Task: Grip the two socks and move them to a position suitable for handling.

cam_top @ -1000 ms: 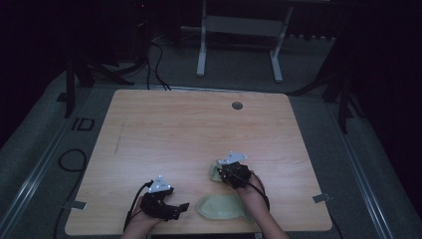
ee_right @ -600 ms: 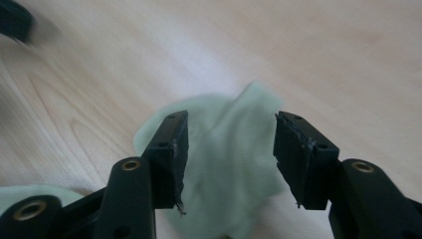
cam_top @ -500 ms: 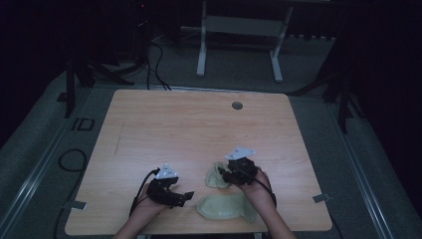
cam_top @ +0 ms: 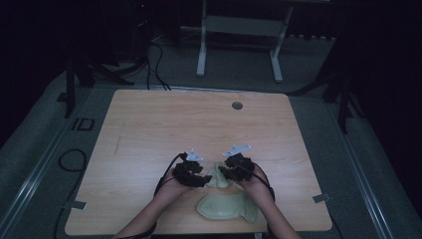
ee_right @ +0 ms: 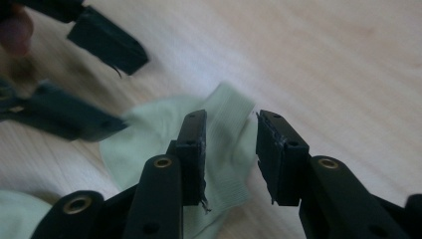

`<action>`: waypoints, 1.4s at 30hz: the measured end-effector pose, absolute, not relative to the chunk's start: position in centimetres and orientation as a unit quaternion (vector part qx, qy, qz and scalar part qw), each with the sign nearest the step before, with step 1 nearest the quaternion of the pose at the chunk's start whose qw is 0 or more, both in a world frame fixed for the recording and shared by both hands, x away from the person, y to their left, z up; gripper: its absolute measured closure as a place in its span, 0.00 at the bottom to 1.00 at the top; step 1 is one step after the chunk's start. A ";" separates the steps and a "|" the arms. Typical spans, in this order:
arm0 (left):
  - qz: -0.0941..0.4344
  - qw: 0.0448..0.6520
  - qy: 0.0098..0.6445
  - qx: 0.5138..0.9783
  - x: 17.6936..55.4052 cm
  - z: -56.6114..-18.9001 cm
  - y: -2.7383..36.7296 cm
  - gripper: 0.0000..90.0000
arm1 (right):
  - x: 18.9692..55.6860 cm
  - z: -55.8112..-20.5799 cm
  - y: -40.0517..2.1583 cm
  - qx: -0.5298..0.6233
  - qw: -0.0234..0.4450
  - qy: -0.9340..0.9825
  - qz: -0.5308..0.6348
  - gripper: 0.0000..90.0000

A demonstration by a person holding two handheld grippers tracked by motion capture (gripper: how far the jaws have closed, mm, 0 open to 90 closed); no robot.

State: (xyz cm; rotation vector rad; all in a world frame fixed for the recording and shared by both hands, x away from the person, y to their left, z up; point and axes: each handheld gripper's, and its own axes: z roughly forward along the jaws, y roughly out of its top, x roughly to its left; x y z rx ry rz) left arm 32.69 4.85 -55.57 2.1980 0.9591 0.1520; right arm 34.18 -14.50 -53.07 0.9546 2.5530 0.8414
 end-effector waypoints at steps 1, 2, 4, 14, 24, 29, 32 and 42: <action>0.058 0.357 0.372 0.855 32.8 -55.7 4.6 0.55 | 34.2 -53.4 -14.5 0.331 0.143 0.887 0.287 0.71; 0.054 0.357 0.370 0.856 32.8 -55.9 4.3 0.58 | 34.1 -53.8 -14.4 0.332 0.140 0.889 0.282 0.71; 0.072 0.349 0.367 0.860 32.8 -55.8 3.9 0.63 | 34.1 -54.3 -14.5 0.331 0.134 0.894 0.271 0.73; 0.094 0.340 0.362 0.863 32.8 -55.9 3.4 0.96 | 33.3 -54.7 -14.2 0.316 0.139 0.897 0.274 0.93; 0.098 0.358 0.376 0.849 32.8 -54.9 3.9 0.98 | 32.9 -50.5 -16.4 0.327 0.164 0.872 0.326 0.94; 0.100 0.360 0.373 0.849 32.8 -53.8 4.5 0.98 | 32.9 -48.6 -18.6 0.342 0.176 0.857 0.342 0.94; 0.100 0.357 0.370 0.852 32.9 -53.3 4.8 0.98 | 32.9 -48.4 -20.1 0.352 0.175 0.853 0.343 0.94; 0.094 0.329 0.366 0.865 33.9 -54.5 4.5 0.98 | 34.3 -52.3 -23.4 0.398 0.142 0.852 0.307 0.94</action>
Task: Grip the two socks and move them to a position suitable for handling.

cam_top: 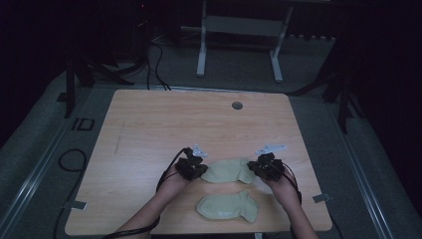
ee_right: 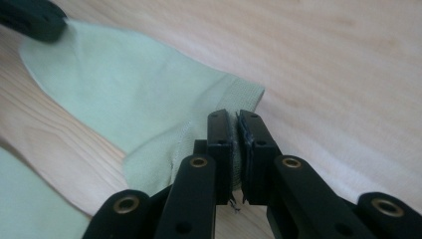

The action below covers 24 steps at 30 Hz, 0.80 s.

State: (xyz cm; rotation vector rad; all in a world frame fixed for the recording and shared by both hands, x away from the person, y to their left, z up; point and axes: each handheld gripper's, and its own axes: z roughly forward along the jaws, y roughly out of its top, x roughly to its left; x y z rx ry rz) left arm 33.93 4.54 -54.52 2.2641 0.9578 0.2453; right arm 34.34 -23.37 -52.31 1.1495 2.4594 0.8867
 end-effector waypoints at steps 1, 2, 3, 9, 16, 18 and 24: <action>0.090 0.330 0.366 0.865 34.0 -54.7 4.4 0.98 | 34.5 -52.7 -23.5 0.402 0.140 0.852 0.304 0.94; 0.093 0.328 0.366 0.866 34.1 -54.8 4.4 0.98 | 34.6 -53.1 -23.7 0.406 0.137 0.851 0.303 0.94; 0.092 0.324 0.366 0.868 34.2 -54.9 4.3 0.98 | 34.7 -53.4 -23.8 0.407 0.134 0.852 0.301 0.94; 0.091 0.318 0.364 0.871 34.4 -55.2 4.1 0.98 | 35.1 -54.4 -24.1 0.413 0.131 0.855 0.286 0.94; 0.084 0.336 0.362 0.866 34.1 -54.4 4.5 0.71 | 35.4 -54.0 -24.1 0.412 0.135 0.855 0.285 0.80; 0.096 0.347 0.363 0.859 33.7 -53.7 4.6 0.70 | 34.8 -53.3 -24.1 0.407 0.143 0.852 0.295 0.80; 0.109 0.361 0.341 0.861 32.1 -52.9 3.2 0.84 | 32.7 -52.8 -23.3 0.391 0.146 0.854 0.310 0.85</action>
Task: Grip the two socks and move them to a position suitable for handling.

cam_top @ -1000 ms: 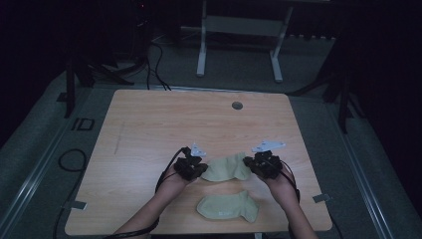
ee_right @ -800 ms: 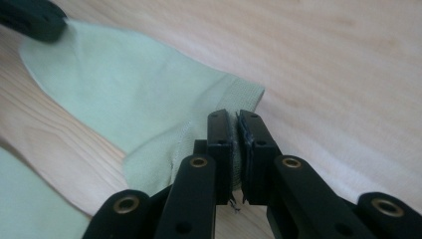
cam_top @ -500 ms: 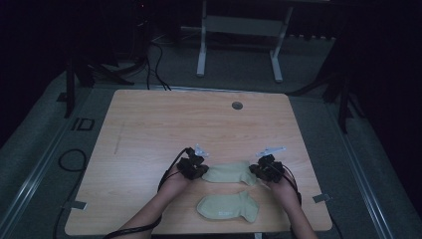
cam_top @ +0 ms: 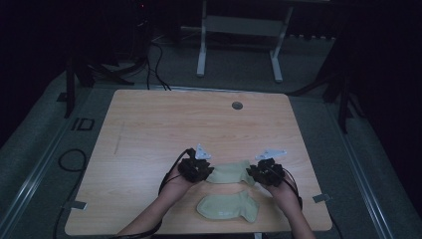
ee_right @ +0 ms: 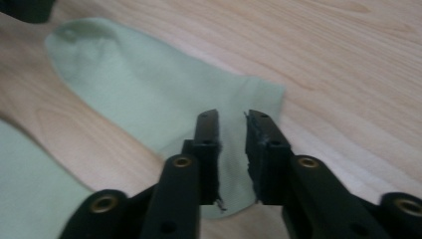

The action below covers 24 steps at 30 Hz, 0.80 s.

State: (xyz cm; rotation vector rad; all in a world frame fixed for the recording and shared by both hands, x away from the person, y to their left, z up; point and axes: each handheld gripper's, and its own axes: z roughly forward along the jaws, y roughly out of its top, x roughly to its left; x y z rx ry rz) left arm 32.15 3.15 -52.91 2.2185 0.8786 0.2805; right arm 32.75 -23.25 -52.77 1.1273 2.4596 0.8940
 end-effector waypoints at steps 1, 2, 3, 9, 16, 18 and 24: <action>0.104 0.358 0.340 0.863 32.1 -53.2 2.8 0.87 | 32.5 -52.9 -23.1 0.390 0.147 0.855 0.310 0.87; 0.100 0.355 0.341 0.865 32.2 -53.5 2.6 0.92 | 32.4 -53.1 -23.1 0.389 0.148 0.856 0.308 0.90; 0.093 0.350 0.342 0.867 32.3 -53.9 2.4 0.93 | 32.4 -53.4 -23.0 0.392 0.146 0.855 0.307 0.91; 0.089 0.330 0.353 0.871 33.3 -55.5 1.9 0.92 | 32.5 -55.0 -23.3 0.388 0.140 0.862 0.294 0.88; 0.099 0.326 0.353 0.871 34.0 -55.5 2.7 0.92 | 33.6 -55.1 -24.6 0.352 0.106 0.875 0.314 0.86; 0.096 0.329 0.357 0.869 34.1 -55.6 2.9 0.92 | 34.1 -55.0 -24.7 0.349 0.096 0.879 0.311 0.86; 0.094 0.328 0.355 0.870 34.0 -55.6 2.9 0.92 | 34.7 -54.8 -24.7 0.339 0.085 0.888 0.301 0.83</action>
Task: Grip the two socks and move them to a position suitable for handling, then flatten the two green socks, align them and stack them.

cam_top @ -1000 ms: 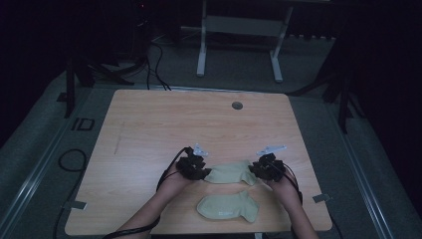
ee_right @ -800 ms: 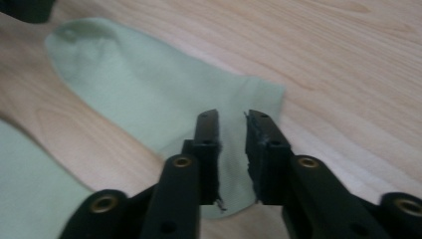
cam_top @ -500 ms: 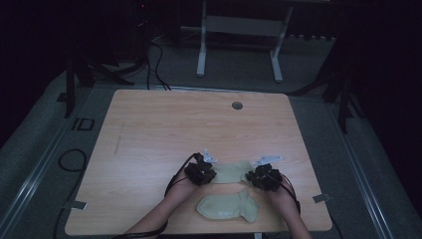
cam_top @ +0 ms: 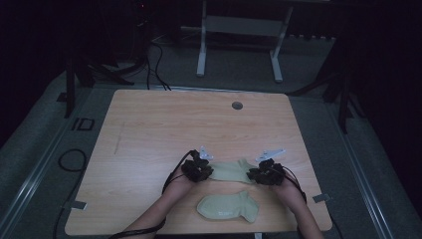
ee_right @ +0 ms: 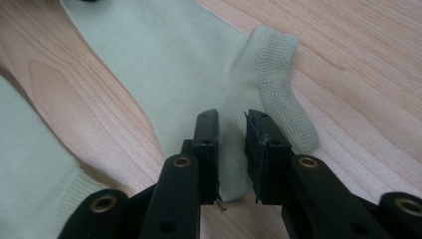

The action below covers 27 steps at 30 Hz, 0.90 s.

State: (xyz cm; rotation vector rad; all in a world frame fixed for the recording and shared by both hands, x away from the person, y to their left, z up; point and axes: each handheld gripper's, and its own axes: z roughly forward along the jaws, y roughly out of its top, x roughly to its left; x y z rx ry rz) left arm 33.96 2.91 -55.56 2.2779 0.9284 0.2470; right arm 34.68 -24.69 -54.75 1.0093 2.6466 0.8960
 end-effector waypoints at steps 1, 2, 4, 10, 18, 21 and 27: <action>0.090 0.331 0.353 0.870 33.9 -55.5 2.9 0.91 | 34.7 -54.7 -24.6 0.337 0.085 0.889 0.299 0.81; 0.086 0.333 0.354 0.870 33.8 -55.5 2.9 0.87 | 34.6 -54.6 -24.4 0.335 0.085 0.890 0.297 0.78; 0.083 0.340 0.349 0.869 33.5 -55.2 3.0 0.74 | 34.4 -54.5 -24.2 0.329 0.086 0.892 0.297 0.72; 0.079 0.356 0.339 0.868 31.8 -53.3 3.8 0.47 | 33.5 -53.3 -24.2 0.324 0.088 0.884 0.325 0.56; 0.062 0.361 0.337 0.867 27.8 -51.6 5.6 0.41 | 30.3 -51.4 -25.0 0.332 0.079 0.863 0.372 0.46; 0.060 0.347 0.329 0.876 26.6 -51.8 5.5 0.41 | 28.8 -51.7 -25.1 0.326 0.081 0.873 0.355 0.47; 0.052 0.331 0.323 0.885 24.8 -53.3 5.4 0.42 | 26.4 -52.9 -25.6 0.333 0.082 0.880 0.329 0.47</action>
